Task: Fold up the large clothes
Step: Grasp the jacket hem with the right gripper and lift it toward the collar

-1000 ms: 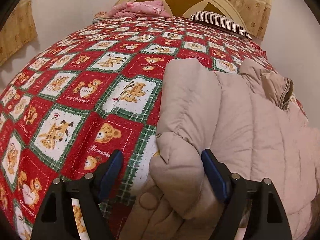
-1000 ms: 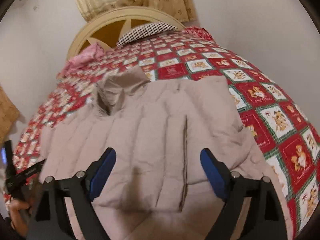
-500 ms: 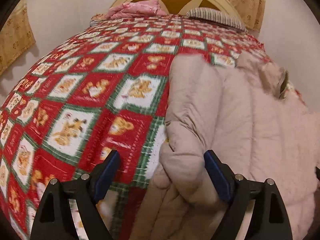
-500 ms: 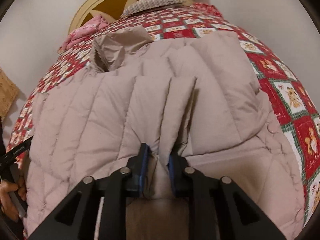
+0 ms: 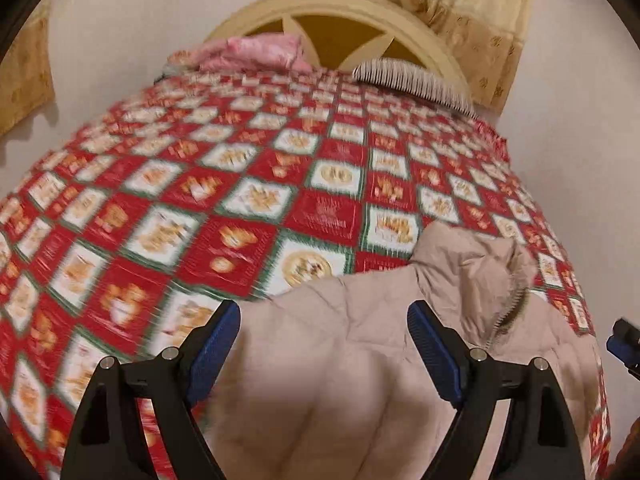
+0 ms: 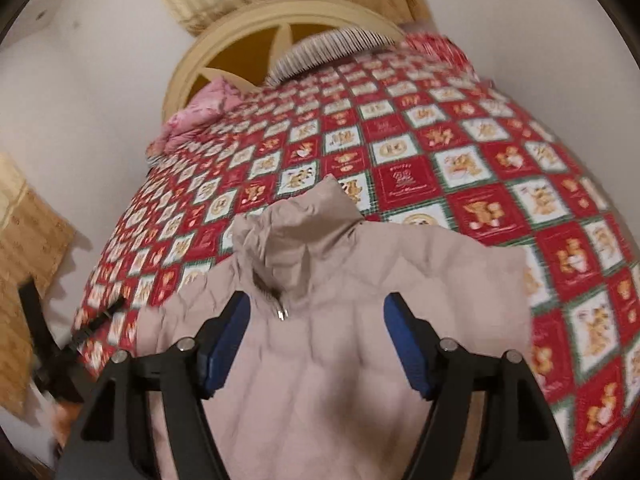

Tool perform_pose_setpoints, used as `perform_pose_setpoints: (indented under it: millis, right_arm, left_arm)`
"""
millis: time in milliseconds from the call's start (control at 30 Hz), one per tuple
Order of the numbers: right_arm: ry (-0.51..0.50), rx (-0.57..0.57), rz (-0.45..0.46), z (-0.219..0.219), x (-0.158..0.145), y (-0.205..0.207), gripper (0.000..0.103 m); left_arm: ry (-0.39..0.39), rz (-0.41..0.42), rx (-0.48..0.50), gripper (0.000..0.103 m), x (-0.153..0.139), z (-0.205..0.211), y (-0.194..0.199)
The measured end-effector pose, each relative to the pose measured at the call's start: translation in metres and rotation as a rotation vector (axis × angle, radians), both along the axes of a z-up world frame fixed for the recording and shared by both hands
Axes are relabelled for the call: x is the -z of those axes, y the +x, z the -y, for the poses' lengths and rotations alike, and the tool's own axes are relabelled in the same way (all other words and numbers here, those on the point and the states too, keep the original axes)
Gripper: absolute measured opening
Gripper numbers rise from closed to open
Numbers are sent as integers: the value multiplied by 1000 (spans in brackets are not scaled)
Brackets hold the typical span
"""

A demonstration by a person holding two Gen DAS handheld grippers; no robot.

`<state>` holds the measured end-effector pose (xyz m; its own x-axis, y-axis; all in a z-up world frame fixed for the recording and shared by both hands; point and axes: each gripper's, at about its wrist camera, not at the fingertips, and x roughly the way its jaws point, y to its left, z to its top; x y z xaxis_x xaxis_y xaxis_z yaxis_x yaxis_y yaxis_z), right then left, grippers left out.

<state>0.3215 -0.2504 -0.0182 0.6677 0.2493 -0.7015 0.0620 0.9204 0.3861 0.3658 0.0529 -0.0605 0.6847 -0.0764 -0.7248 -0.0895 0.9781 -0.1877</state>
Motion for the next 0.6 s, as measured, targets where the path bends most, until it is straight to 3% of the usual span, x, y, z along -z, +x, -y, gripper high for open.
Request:
perform_pose_setpoints:
  millis: [133, 233, 367, 467, 600]
  right_arm:
    - [87, 34, -50, -5, 21, 24, 74]
    - [54, 24, -46, -15, 31, 25, 74]
    - [-5, 9, -40, -22, 34, 33, 74]
    - [5, 40, -38, -22, 27, 51, 76]
    - [75, 102, -138, -26, 31, 105, 80]
  left_arm:
    - [64, -16, -18, 86, 41, 17, 8]
    - [159, -14, -12, 86, 64, 26, 7]
    - [203, 4, -21, 86, 65, 30, 3]
    - [232, 0, -29, 87, 67, 34, 3]
    - [239, -3, -28, 87, 69, 35, 5]
